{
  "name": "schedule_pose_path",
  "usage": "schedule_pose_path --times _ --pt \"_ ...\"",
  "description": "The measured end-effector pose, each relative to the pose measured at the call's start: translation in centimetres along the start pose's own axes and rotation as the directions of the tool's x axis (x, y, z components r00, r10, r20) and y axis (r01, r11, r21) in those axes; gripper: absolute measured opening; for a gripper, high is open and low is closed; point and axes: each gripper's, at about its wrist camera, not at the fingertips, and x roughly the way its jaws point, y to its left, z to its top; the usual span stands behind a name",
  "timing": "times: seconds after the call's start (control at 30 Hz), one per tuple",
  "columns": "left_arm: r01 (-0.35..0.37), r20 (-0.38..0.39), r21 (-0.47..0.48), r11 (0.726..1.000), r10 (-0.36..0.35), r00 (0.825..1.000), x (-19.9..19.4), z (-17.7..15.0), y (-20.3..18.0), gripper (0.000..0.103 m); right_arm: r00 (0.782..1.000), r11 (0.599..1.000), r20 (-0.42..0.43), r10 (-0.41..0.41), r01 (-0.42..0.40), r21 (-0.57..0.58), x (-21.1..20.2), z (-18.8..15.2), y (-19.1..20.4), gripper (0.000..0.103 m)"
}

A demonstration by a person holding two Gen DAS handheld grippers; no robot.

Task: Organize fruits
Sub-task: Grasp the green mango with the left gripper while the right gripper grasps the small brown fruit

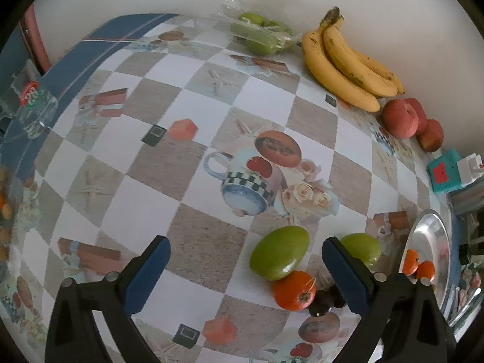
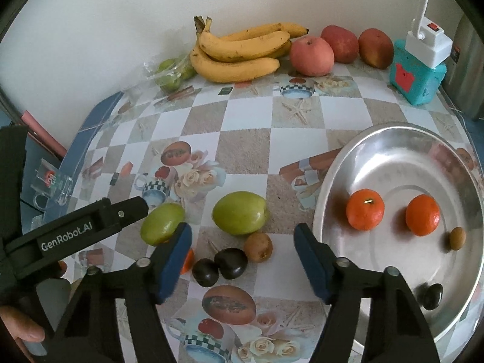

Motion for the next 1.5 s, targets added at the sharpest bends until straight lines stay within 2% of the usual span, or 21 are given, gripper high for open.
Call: schedule_pose_path --times 0.03,0.1,0.37,0.43,0.5,0.6,0.77,1.0,1.2,1.5 --pt "0.004 -0.005 0.002 1.0 -0.004 1.0 0.2 0.0 -0.1 0.095 1.0 1.0 -0.009 0.011 -0.011 0.002 0.2 -0.1 -0.1 0.07" --pt "0.016 -0.022 0.005 1.0 -0.016 1.0 0.8 -0.1 -0.2 0.091 0.999 1.0 -0.026 0.026 -0.026 0.004 0.6 -0.1 -0.1 0.06" --pt "0.059 -0.048 0.003 0.998 -0.059 0.997 1.8 0.0 -0.6 0.078 0.998 1.0 -0.059 0.015 -0.014 0.022 1.9 -0.2 -0.7 0.05" --pt "0.061 -0.05 0.006 0.998 -0.061 0.997 1.9 0.0 -0.7 0.072 0.998 1.0 -0.066 0.012 -0.01 0.029 2.1 -0.3 -0.9 0.05" --pt "0.068 -0.054 0.009 0.998 -0.067 0.996 2.0 0.0 -0.7 0.068 0.998 0.999 -0.069 0.012 -0.009 0.035 2.3 -0.3 -1.0 0.043" --pt "0.084 -0.059 0.013 0.996 -0.083 0.995 2.1 0.0 -0.9 0.063 0.997 0.999 -0.076 0.011 -0.007 0.045 2.6 -0.4 -1.2 0.042" --pt "0.089 -0.06 0.015 0.996 -0.088 0.994 2.2 0.0 -1.1 0.061 0.997 0.998 -0.078 0.013 -0.009 0.06 2.7 -0.5 -1.6 0.042" --pt "0.119 -0.066 0.021 0.993 -0.117 0.991 2.4 -0.1 -1.4 0.049 0.997 0.997 -0.079 0.021 -0.016 0.072 2.8 -0.7 -1.8 0.039" --pt "0.118 -0.06 0.025 0.993 -0.116 0.991 2.2 -0.2 -1.4 0.049 0.997 0.997 -0.074 0.033 -0.027 0.078 2.8 -0.6 -1.8 0.031" --pt "0.113 -0.038 0.01 0.993 -0.113 0.993 1.7 0.0 -1.0 0.048 0.997 0.995 -0.068 0.04 -0.033 0.095 2.6 -0.6 -2.1 0.027"
